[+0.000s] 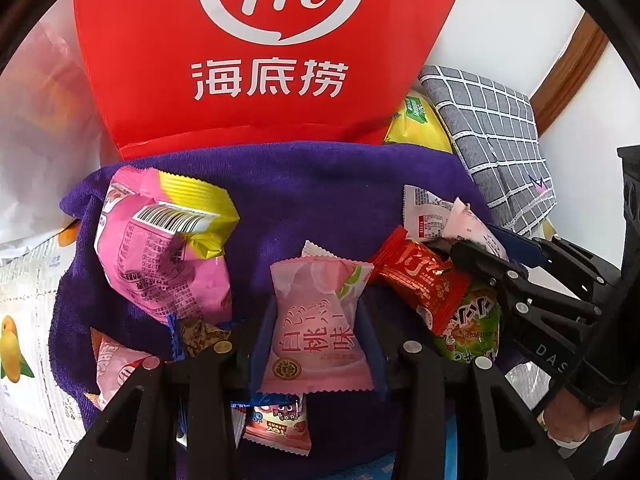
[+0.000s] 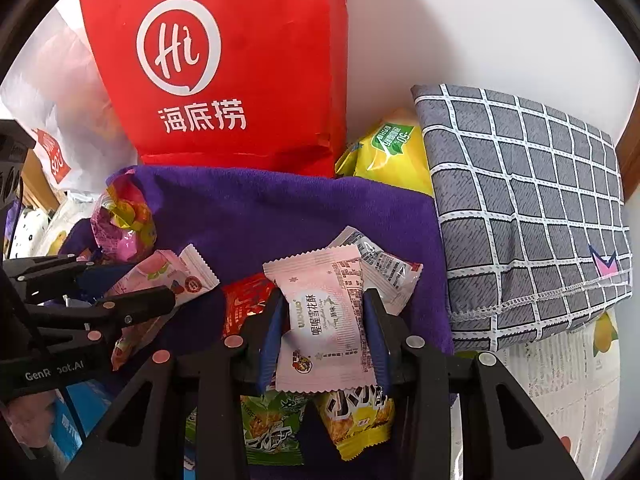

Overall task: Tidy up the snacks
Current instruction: 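Lower both held pink packets onto the snack pile on the towel, then open both tools to release the pink packets onto the towel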

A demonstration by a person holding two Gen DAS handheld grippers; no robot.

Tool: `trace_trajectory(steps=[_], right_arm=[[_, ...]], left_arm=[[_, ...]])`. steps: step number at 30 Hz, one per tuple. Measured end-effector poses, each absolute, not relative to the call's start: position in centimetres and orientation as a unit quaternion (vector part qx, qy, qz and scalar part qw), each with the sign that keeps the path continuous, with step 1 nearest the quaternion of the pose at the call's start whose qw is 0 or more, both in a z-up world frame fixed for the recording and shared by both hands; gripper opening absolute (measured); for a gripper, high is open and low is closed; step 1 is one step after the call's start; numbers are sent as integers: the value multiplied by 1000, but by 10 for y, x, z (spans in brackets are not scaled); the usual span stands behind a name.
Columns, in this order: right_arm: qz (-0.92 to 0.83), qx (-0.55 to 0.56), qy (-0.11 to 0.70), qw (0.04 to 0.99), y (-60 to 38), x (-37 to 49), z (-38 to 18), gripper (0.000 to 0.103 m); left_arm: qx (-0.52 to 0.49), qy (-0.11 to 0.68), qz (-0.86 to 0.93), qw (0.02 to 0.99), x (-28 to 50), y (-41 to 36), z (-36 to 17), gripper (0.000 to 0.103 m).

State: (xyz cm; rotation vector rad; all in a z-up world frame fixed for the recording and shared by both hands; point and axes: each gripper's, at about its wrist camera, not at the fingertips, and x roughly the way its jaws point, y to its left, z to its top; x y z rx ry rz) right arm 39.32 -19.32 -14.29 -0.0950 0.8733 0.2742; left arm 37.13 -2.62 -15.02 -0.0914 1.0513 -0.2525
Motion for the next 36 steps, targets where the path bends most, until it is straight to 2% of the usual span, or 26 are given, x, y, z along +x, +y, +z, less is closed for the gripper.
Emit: trace_trajectory(steps=[8, 13, 14, 18, 25, 36], right_arm=[[126, -55, 423, 896, -190, 394, -148, 39], [139, -38, 422, 895, -190, 389, -142, 45], [139, -37, 420, 896, -189, 387, -139, 46], [135, -32, 412, 900, -188, 380, -128, 52], [119, -31, 389, 913, -190, 356, -107, 61], [89, -69, 402, 908, -176, 336, -114, 62]], left_arm=[[-41, 504, -127, 853, 372, -25, -151, 43], [-41, 495, -140, 857, 365, -22, -143, 55], [-41, 492, -138, 859, 364, -21, -141, 61], [-37, 487, -134, 862, 358, -19, -130, 68], [-42, 468, -138, 872, 340, -13, -110, 73], [-23, 462, -108, 880, 313, 1, -106, 73]])
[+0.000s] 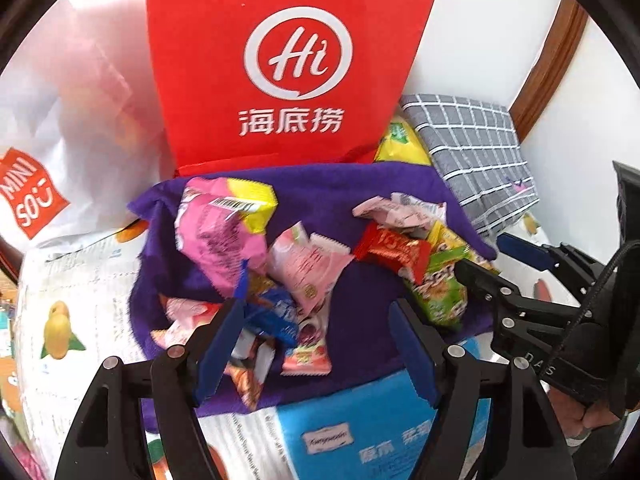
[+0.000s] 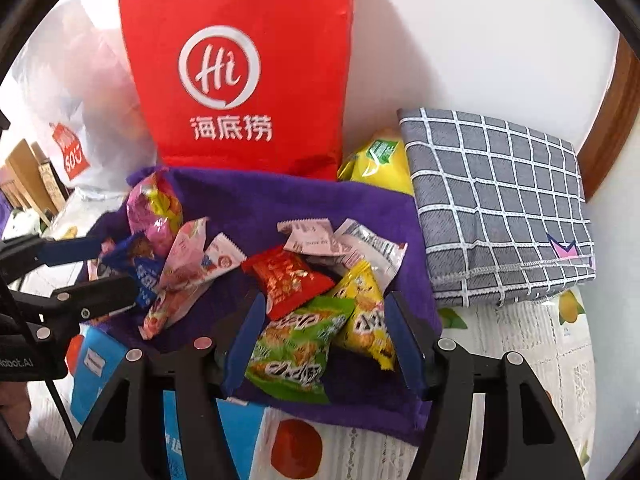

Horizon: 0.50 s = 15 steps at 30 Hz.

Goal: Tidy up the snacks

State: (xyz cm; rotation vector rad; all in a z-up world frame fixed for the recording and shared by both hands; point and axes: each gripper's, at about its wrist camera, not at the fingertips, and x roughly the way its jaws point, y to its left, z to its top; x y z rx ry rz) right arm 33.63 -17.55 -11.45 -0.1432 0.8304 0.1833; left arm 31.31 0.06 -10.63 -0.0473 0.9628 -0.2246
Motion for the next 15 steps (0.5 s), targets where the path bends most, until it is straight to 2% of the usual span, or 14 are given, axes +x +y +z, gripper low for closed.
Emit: trace_trajectory(steps=[15], right_arm=[[78, -46, 407, 909, -173, 303, -99, 62]], left_arm=[[-26, 451, -88, 888, 281, 10, -93, 73]])
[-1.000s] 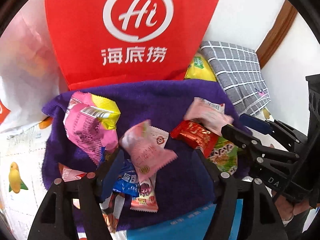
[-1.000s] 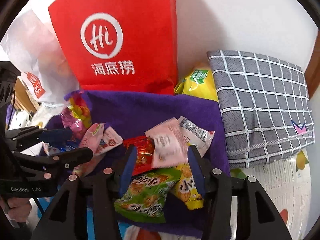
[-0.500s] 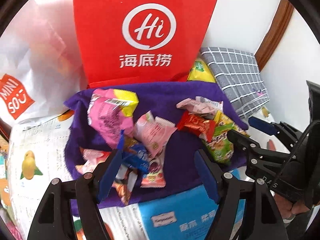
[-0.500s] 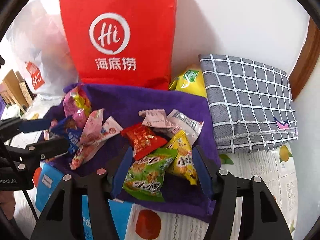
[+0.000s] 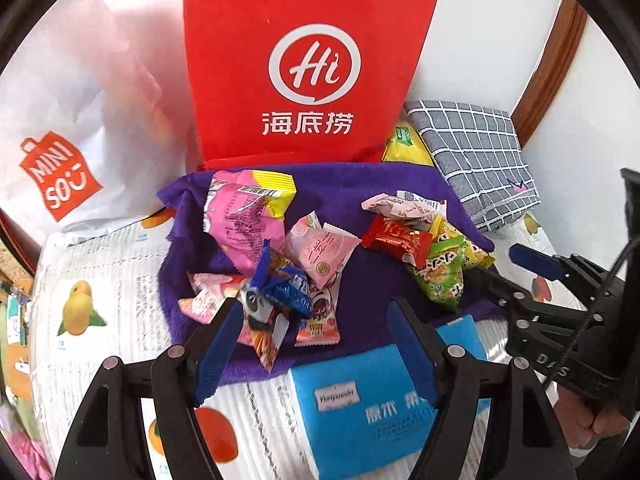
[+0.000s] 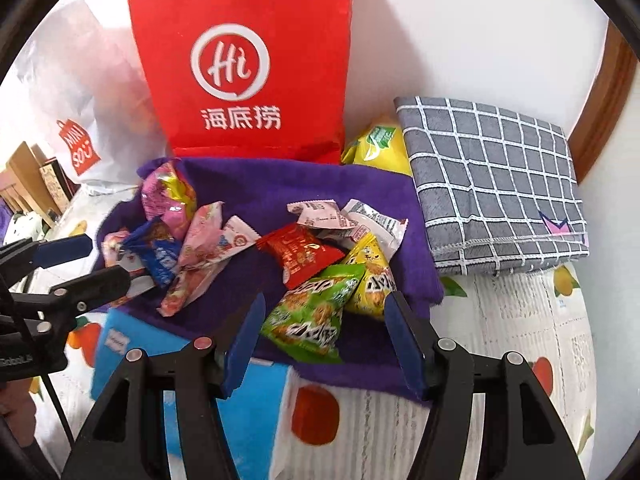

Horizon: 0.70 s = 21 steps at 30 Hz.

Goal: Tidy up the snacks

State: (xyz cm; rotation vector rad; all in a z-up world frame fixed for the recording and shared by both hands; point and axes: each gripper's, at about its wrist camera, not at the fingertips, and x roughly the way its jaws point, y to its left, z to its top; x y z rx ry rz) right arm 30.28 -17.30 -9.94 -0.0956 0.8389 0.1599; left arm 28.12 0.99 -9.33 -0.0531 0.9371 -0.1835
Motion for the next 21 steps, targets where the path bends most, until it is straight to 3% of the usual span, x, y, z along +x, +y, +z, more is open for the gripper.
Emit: trace_trajectory(steps=[21], right_arm=[[62, 26, 343, 937, -192, 162, -38, 63]], left_arm=[[-42, 354, -32, 934, 149, 12, -31, 84]])
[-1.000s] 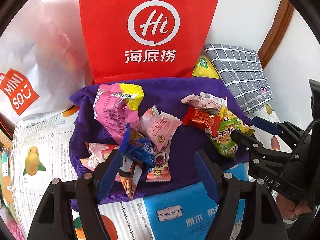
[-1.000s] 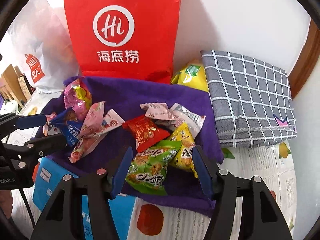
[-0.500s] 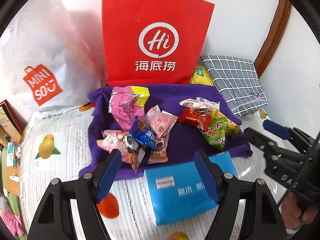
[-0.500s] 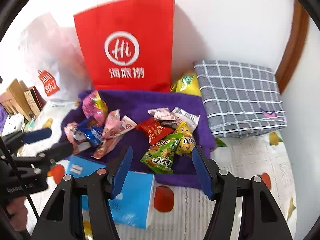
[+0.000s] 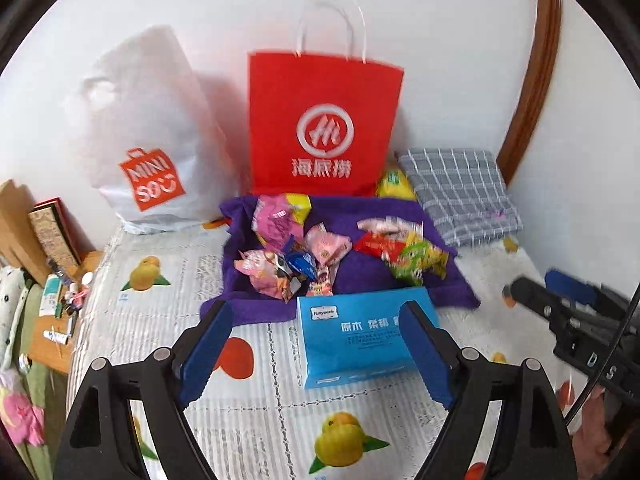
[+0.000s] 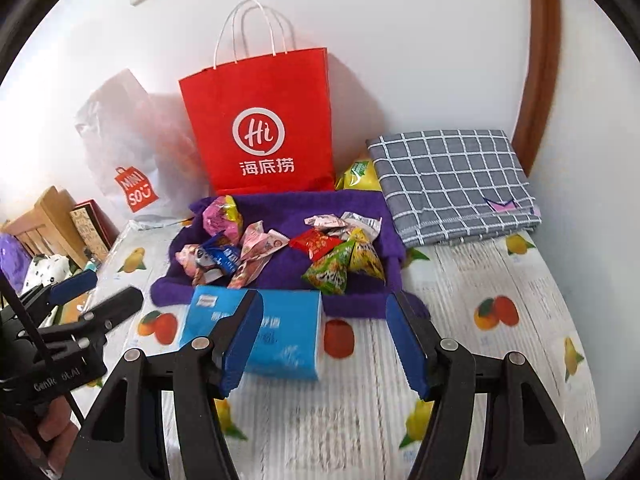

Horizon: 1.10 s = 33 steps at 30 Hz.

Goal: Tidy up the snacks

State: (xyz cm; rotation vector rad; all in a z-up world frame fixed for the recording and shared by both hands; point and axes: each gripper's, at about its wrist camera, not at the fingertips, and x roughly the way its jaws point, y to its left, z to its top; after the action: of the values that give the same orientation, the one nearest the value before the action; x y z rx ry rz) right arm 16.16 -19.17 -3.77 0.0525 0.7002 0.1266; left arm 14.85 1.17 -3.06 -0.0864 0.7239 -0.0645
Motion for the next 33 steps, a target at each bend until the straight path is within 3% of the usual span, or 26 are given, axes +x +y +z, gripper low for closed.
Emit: trace_trajectory(steps=[6, 14, 20, 33], right_arm=[[49, 39, 321, 945, -203, 120, -30, 65], [38, 25, 288, 957, -206, 71, -25, 86], [32, 36, 273, 961, -213, 42, -27, 96], [32, 20, 265, 963, -215, 1, -33, 96]], left_arm=[[-42, 324, -27, 945, 109, 10, -12, 88], [-26, 297, -7, 954, 64, -1, -6, 96], [-14, 289, 6, 957, 35, -10, -7, 99], [-17, 270, 8, 963, -7, -14, -1, 99]])
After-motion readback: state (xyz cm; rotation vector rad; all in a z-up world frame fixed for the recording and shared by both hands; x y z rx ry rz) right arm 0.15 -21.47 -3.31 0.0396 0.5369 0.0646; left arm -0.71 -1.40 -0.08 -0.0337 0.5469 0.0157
